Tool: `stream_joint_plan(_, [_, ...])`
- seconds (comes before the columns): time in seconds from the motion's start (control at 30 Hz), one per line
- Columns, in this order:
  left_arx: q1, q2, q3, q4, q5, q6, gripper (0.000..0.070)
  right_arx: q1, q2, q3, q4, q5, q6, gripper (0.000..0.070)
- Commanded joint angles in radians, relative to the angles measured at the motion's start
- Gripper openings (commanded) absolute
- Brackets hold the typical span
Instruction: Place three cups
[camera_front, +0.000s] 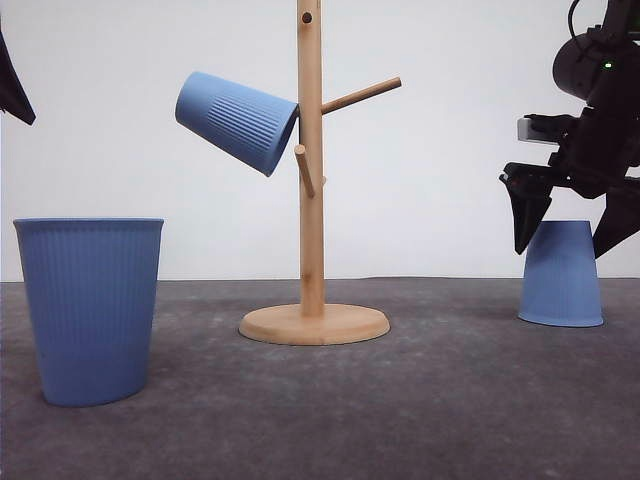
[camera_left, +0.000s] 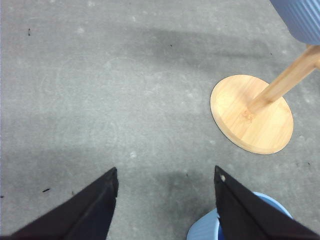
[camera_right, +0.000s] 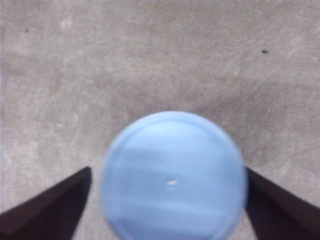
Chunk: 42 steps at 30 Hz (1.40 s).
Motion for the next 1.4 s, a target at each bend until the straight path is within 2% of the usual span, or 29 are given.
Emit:
stream_joint_plan(0.0, [-0.001,0.005,0.011,0.009,-0.002,-0.004,0.0353,-0.001,0.019,0.019,0.015,0.0,-0.011,0.047])
stream_joint_plan(0.2, [-0.001,0.004,0.011,0.008,-0.002,-0.003,0.0353,-0.008,0.019,0.019,0.019,0.0,-0.011,0.0347])
stream_joint_plan(0.47, [-0.001,0.005,0.011,0.009,-0.003,-0.003,0.0353,-0.009,-0.027,0.019,-0.002,-0.002,-0.034,0.0345])
stream_joint_plan(0.63, [-0.001,0.005,0.011,0.01,-0.005,-0.002,0.0353,-0.009,-0.118,0.019,-0.062,-0.013,-0.035,0.0345])
stream_joint_plan(0.8, [-0.001,0.005,0.011,0.013,-0.006,0.0,0.0353,-0.01,-0.229,0.009,-0.114,-0.119,-0.036,0.0345])
stream_joint_plan(0.93, [-0.001,0.005,0.011,0.019,-0.006,0.0,0.0353,-0.01,-0.363,-0.078,-0.034,-0.21,-0.015,0.0345])
stream_joint_plan(1.03, [-0.001,0.005,0.011,0.021,-0.006,0.0,0.0353,-0.012,-0.485,-0.192,0.073,-0.286,0.055,0.0344])
stream_joint_plan(1.17, [-0.001,0.005,0.011,0.034,-0.006,0.0,0.0353,-0.036,-0.619,-0.34,0.225,-0.414,0.191,0.0343])
stream_joint_plan(1.37, [-0.001,0.005,0.011,0.034,-0.005,0.0,0.0353,-0.091,-0.708,-0.509,0.471,-0.634,0.493,0.0342])
